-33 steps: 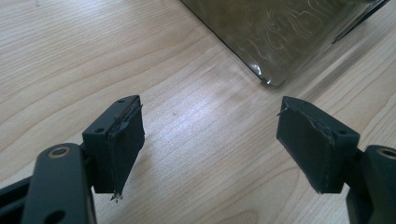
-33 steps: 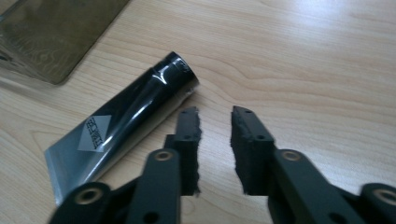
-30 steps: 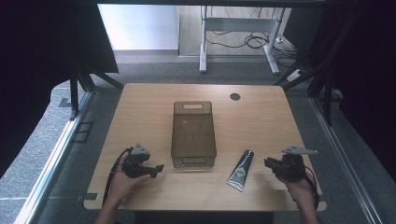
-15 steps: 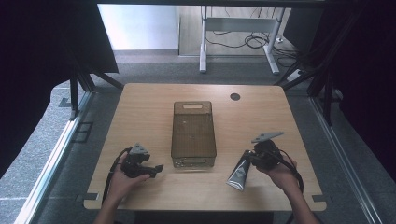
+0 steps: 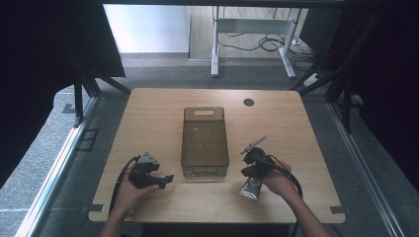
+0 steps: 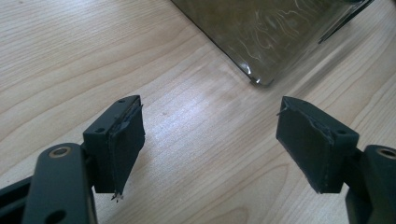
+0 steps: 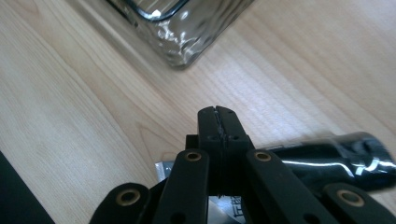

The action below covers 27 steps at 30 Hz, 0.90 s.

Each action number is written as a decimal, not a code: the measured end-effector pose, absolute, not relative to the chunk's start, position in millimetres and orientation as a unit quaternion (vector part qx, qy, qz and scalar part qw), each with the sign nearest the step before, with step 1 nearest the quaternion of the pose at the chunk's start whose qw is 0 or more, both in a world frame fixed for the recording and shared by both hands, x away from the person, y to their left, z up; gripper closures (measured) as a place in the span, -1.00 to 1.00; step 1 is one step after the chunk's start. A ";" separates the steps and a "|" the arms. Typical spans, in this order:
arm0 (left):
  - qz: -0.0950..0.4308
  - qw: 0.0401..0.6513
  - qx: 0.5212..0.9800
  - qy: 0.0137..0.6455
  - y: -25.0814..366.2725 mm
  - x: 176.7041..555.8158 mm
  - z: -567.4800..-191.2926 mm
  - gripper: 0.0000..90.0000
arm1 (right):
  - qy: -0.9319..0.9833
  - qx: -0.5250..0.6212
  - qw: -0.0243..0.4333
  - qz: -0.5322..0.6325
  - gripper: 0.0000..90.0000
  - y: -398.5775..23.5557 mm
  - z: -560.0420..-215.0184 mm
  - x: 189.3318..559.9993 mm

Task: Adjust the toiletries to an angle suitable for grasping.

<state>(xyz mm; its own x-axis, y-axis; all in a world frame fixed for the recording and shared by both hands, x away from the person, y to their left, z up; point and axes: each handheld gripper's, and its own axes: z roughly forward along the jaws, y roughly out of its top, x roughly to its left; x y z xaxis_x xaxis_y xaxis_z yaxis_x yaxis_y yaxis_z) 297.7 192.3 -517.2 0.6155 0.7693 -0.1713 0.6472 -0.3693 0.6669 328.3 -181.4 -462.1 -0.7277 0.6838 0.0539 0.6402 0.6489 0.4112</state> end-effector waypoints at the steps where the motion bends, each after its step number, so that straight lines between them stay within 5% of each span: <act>1: 0.084 0.362 0.823 0.430 191.9 297.5 -517.1 -0.47 | 0.909 0.363 0.052 0.201 1.00 -179.8 -463.7 328.3; 27: 0.080 0.353 0.831 0.423 185.5 297.4 -519.7 -0.47 | 0.924 0.349 0.019 0.153 1.00 -166.7 -497.5 322.9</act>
<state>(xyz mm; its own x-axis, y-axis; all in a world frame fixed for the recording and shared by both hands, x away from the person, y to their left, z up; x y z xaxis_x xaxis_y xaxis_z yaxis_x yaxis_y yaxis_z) 297.4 185.5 -519.7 0.6290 0.7594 -0.1664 0.6469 -0.3927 0.6537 322.9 -166.7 -497.5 -0.7555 0.6513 0.0711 0.6395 0.7095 0.2961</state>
